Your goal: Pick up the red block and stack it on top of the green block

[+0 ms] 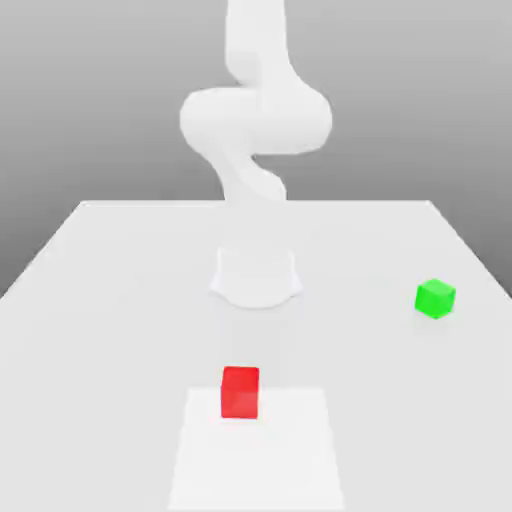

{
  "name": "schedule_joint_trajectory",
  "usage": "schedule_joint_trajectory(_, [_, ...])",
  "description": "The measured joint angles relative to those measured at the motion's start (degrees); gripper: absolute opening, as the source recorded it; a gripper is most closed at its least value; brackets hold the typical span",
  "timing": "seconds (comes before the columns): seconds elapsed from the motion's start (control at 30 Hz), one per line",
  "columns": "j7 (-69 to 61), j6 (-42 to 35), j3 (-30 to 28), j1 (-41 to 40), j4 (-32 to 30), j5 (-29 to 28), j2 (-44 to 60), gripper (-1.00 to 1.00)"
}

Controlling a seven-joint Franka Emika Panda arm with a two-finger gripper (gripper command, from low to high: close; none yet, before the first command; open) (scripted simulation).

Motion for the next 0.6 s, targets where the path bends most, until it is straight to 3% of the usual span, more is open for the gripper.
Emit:
schedule_joint_trajectory(0.43, [-0.41, 17.99, -1.05, -1.31, -22.68, -0.49, 23.66, 0.0])
schedule_joint_trajectory(0.6, [-0.96, 28.52, -1.62, -1.63, -30.55, -0.2, 37.78, 0.0])
